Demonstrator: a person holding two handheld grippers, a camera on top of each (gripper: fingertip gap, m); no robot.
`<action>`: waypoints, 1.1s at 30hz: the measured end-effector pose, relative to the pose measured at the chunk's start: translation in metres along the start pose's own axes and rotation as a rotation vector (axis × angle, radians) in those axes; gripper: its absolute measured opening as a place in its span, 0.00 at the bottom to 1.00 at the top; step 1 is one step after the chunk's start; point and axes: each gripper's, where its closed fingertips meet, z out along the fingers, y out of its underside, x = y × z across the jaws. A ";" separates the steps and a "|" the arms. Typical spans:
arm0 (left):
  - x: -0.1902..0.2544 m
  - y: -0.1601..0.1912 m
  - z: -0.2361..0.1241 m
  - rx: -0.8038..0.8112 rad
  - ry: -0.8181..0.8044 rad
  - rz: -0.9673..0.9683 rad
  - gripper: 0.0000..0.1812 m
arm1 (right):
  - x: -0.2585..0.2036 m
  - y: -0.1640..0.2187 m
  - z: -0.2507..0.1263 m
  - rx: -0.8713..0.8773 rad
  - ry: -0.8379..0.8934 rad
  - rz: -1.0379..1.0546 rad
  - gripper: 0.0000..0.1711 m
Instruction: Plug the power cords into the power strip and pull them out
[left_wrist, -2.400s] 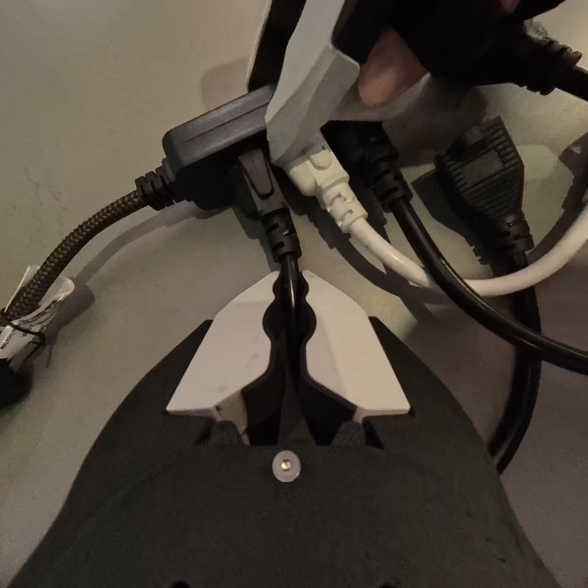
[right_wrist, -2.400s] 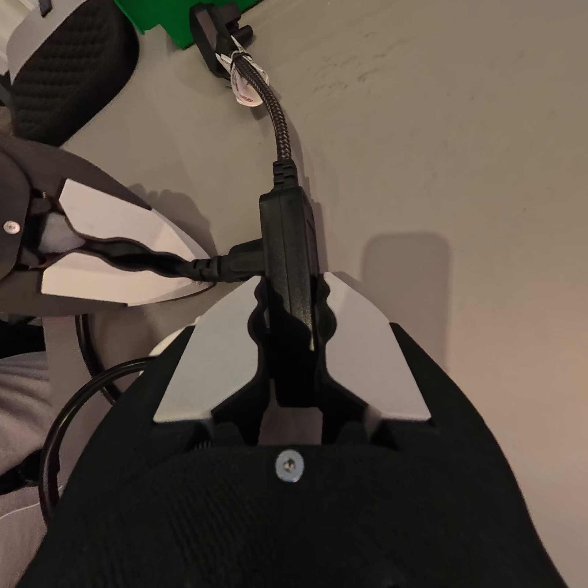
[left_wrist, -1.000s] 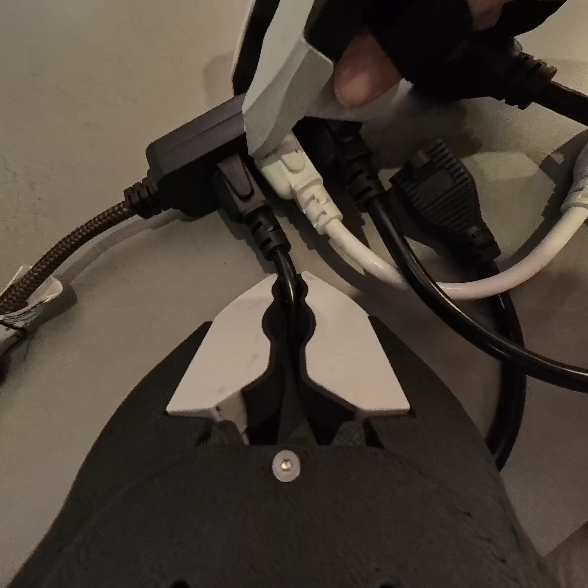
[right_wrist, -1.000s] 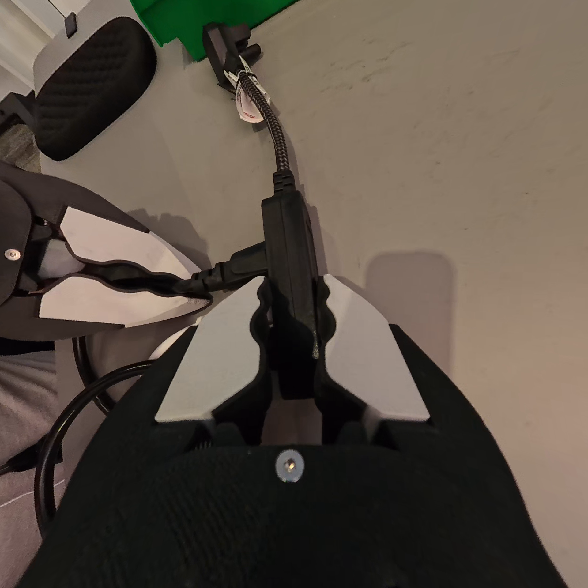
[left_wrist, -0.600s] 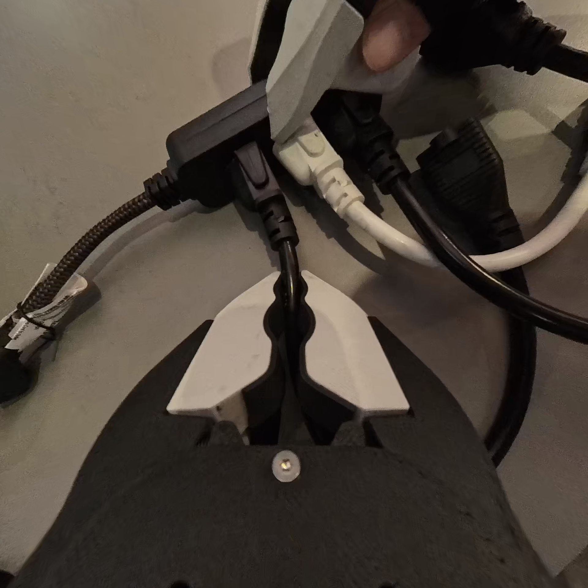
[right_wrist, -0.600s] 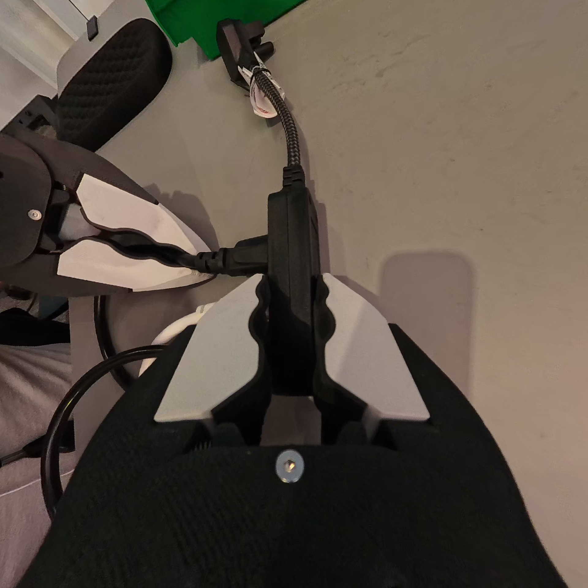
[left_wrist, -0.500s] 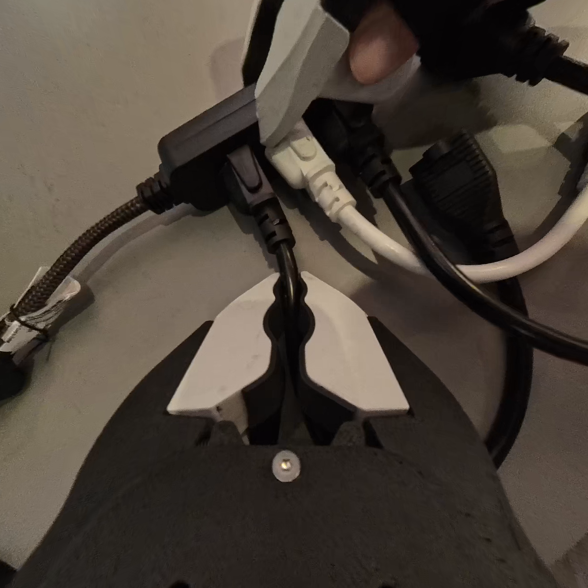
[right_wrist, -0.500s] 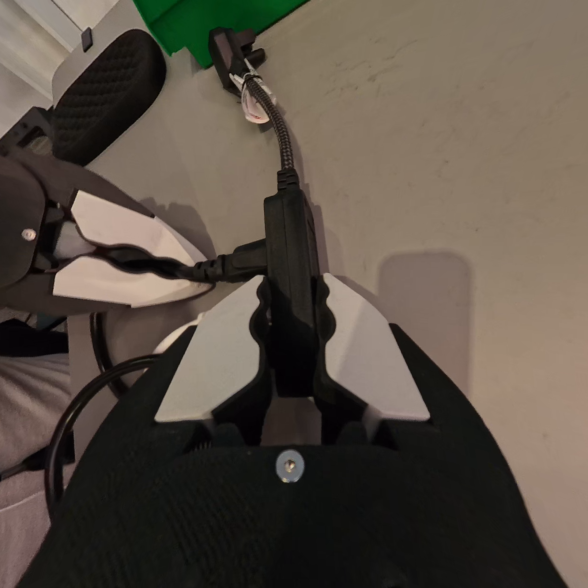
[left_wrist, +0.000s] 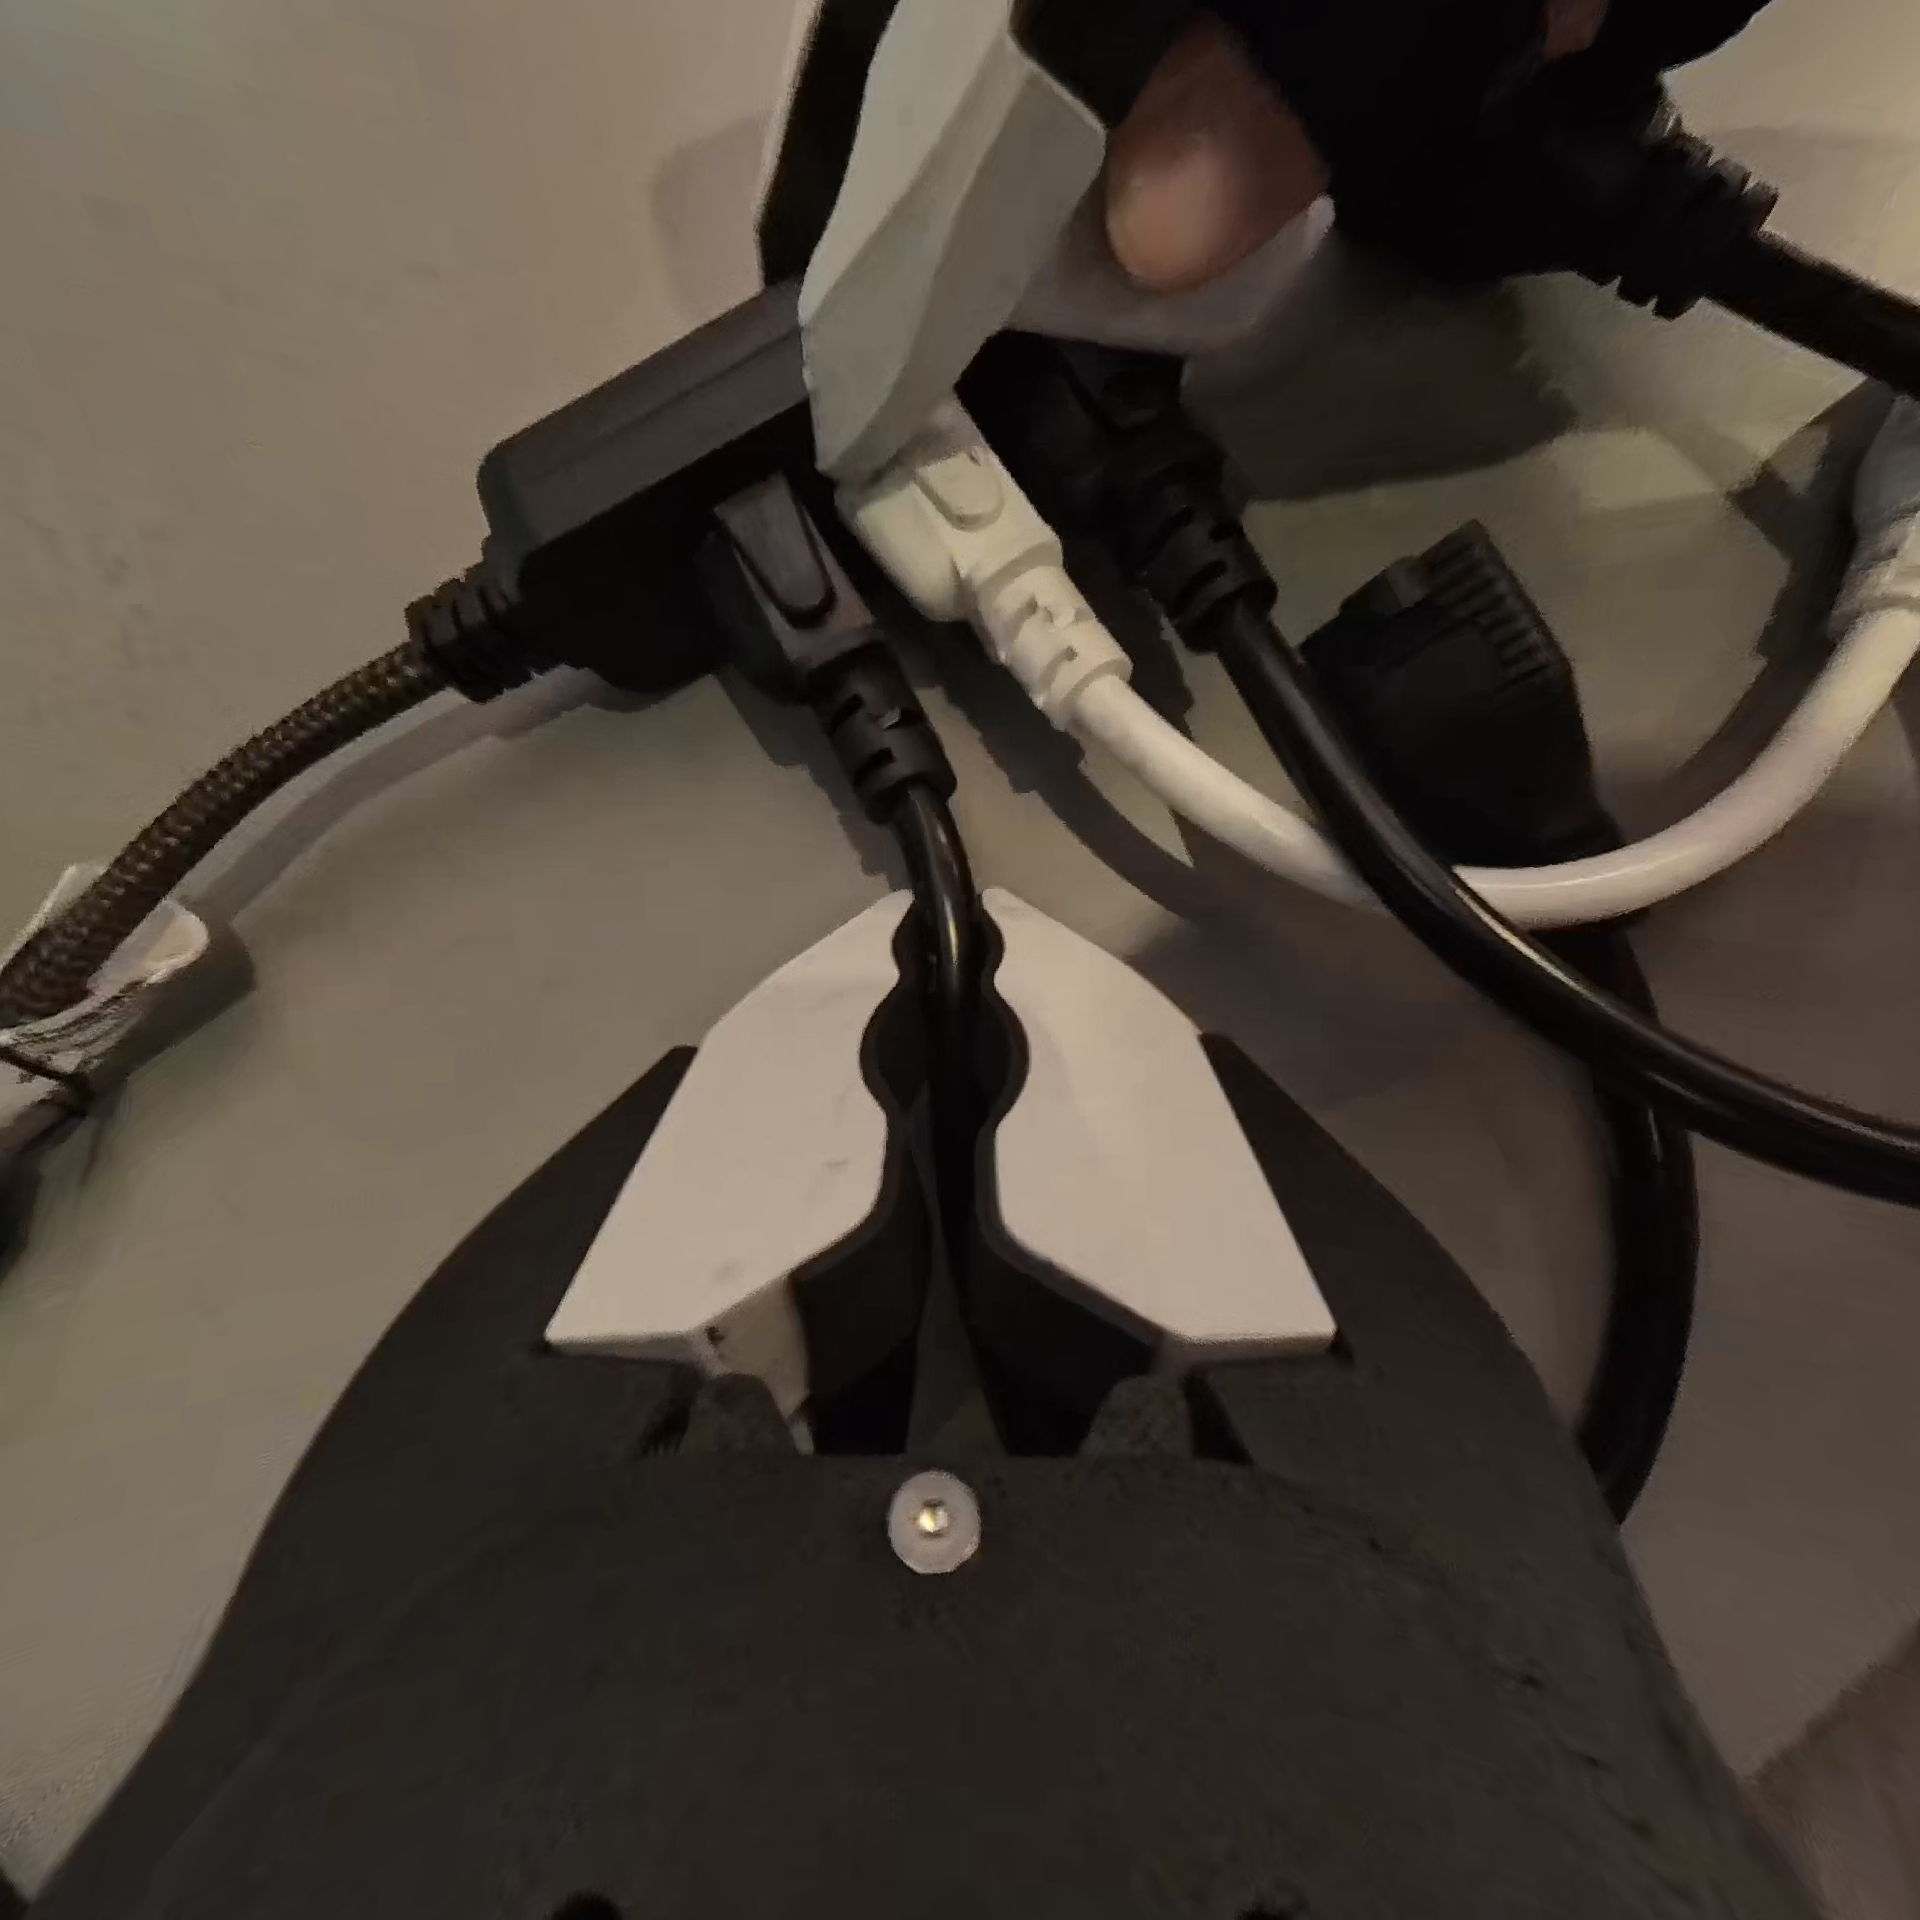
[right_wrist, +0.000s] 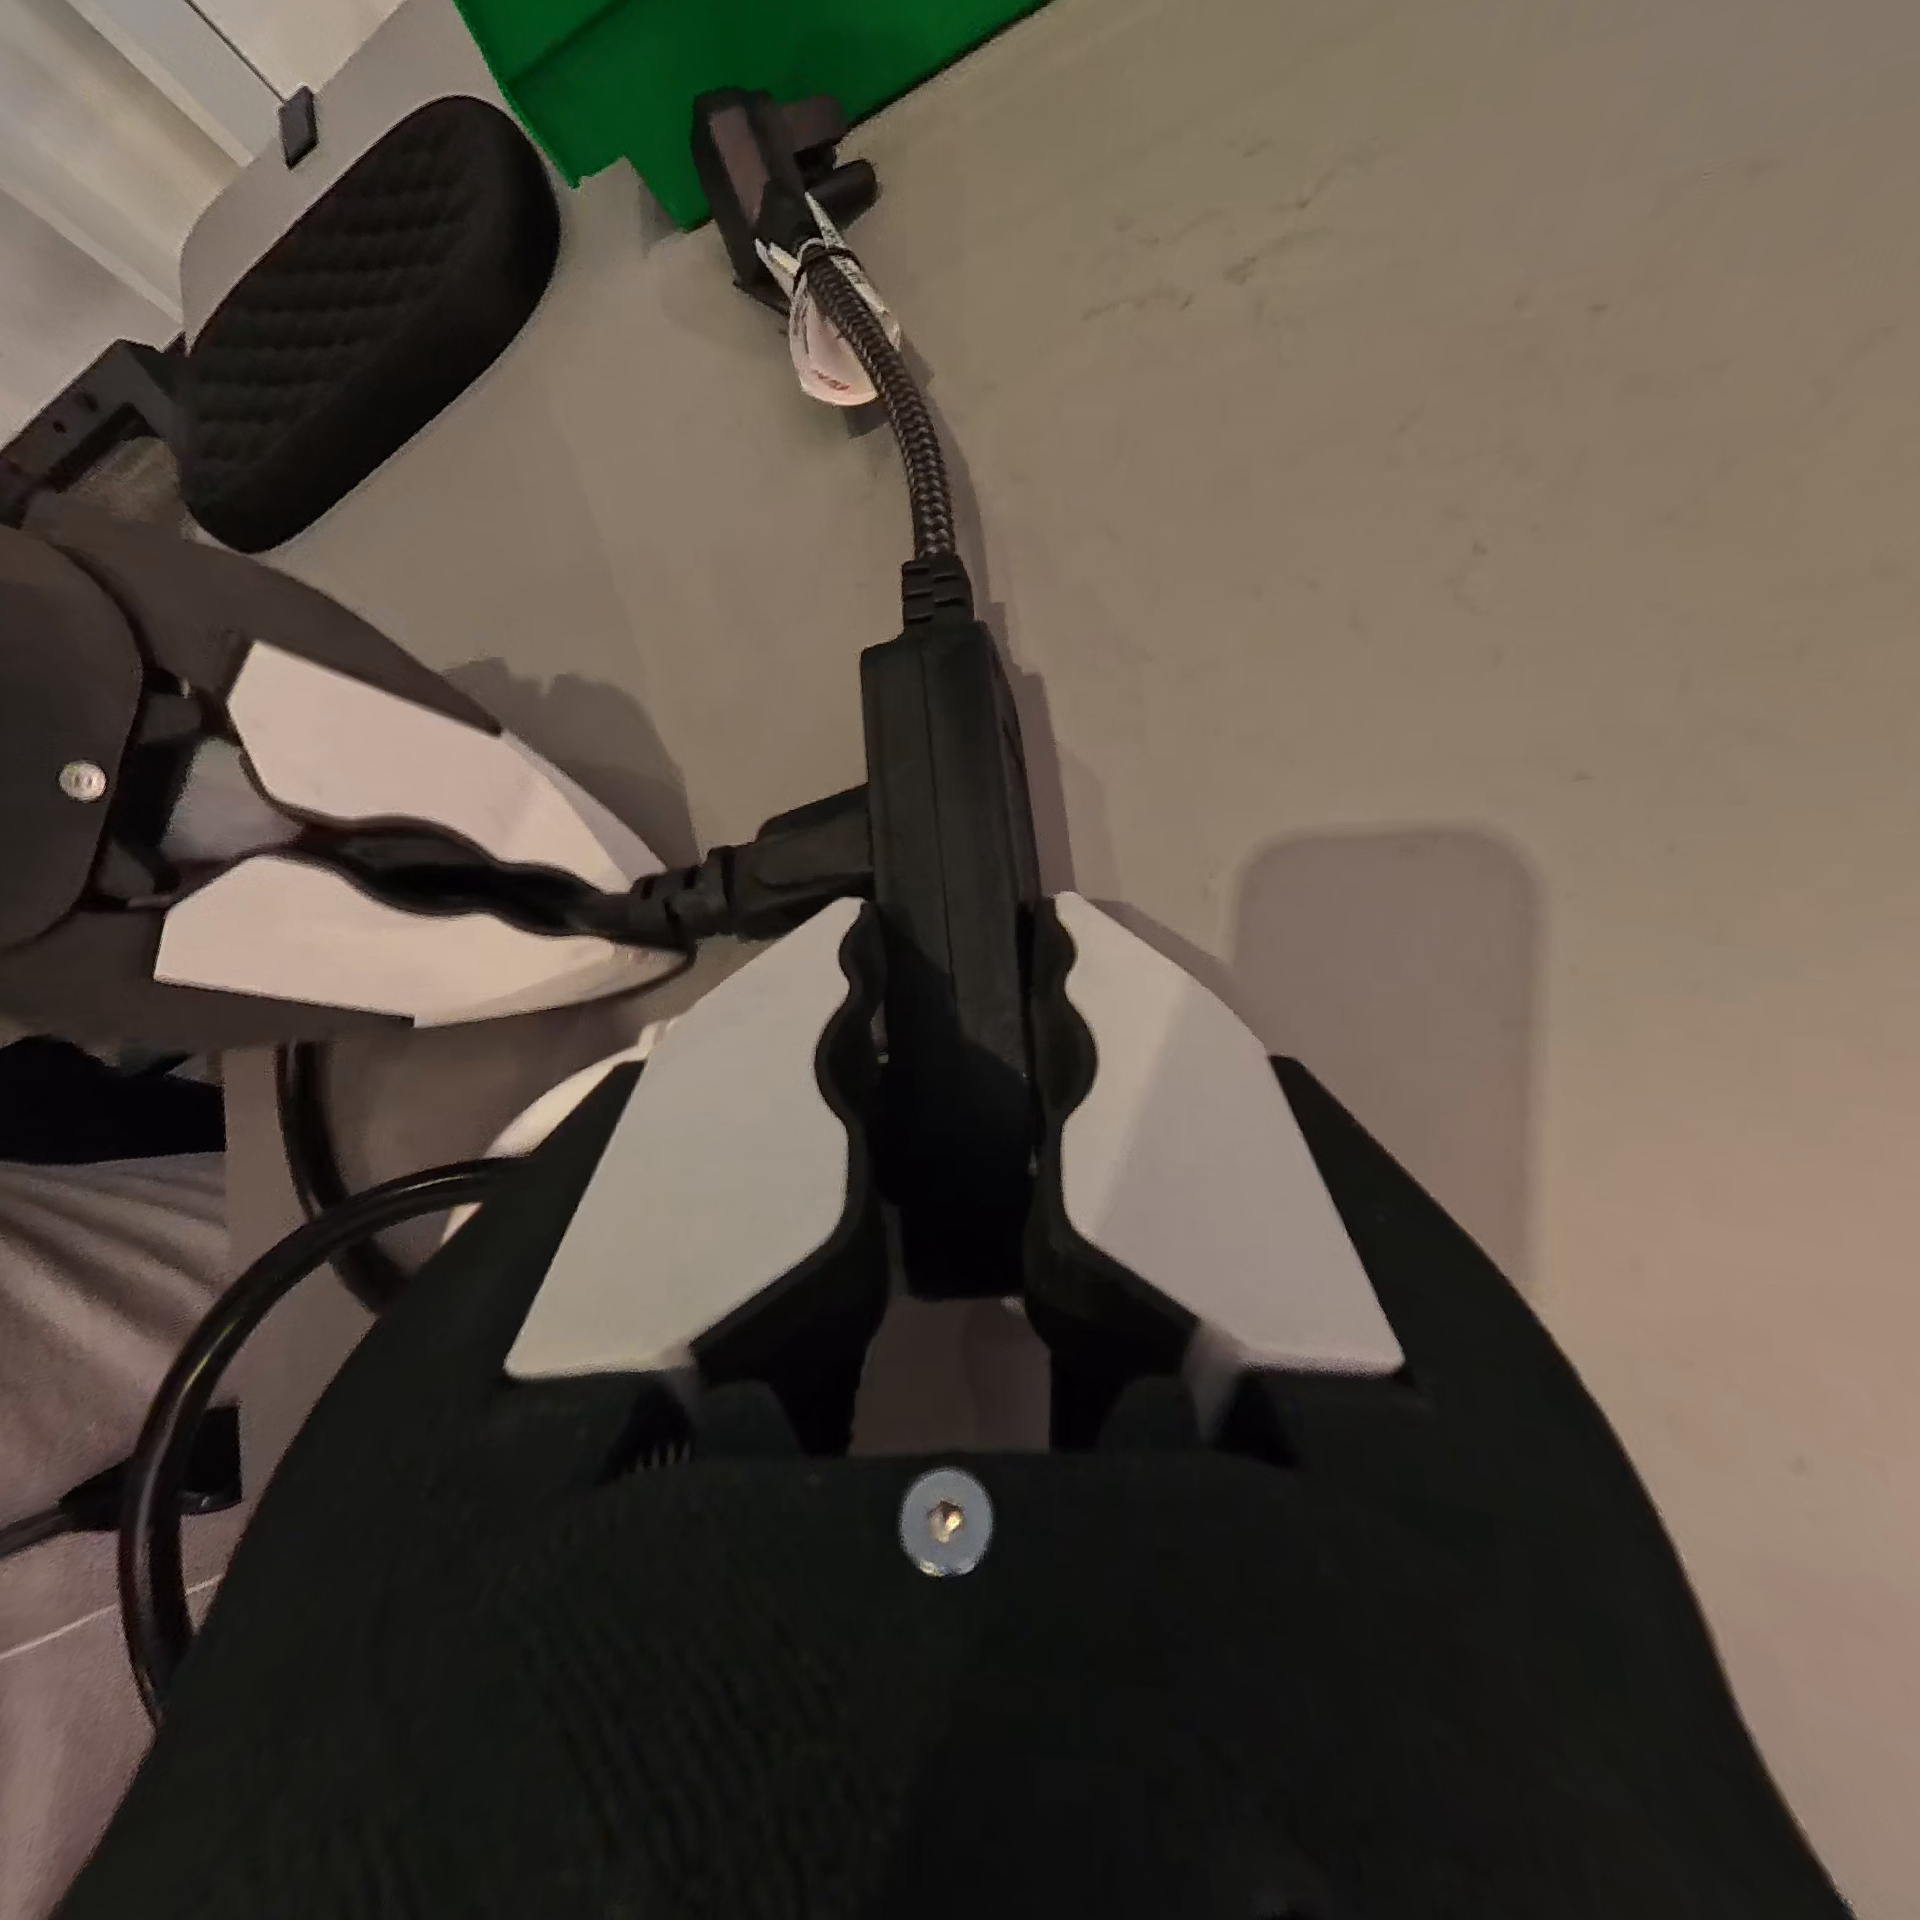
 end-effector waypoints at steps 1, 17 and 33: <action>0.000 -0.001 0.000 0.006 -0.013 -0.010 0.02 | 0.000 0.000 0.000 0.002 0.006 -0.002 0.18; -0.027 -0.042 0.005 0.068 -0.080 -0.124 0.18 | -0.001 0.000 -0.001 0.011 0.004 0.006 0.18; -0.026 -0.039 0.014 0.046 -0.156 -0.120 0.12 | 0.008 -0.001 -0.003 0.037 0.081 0.020 0.18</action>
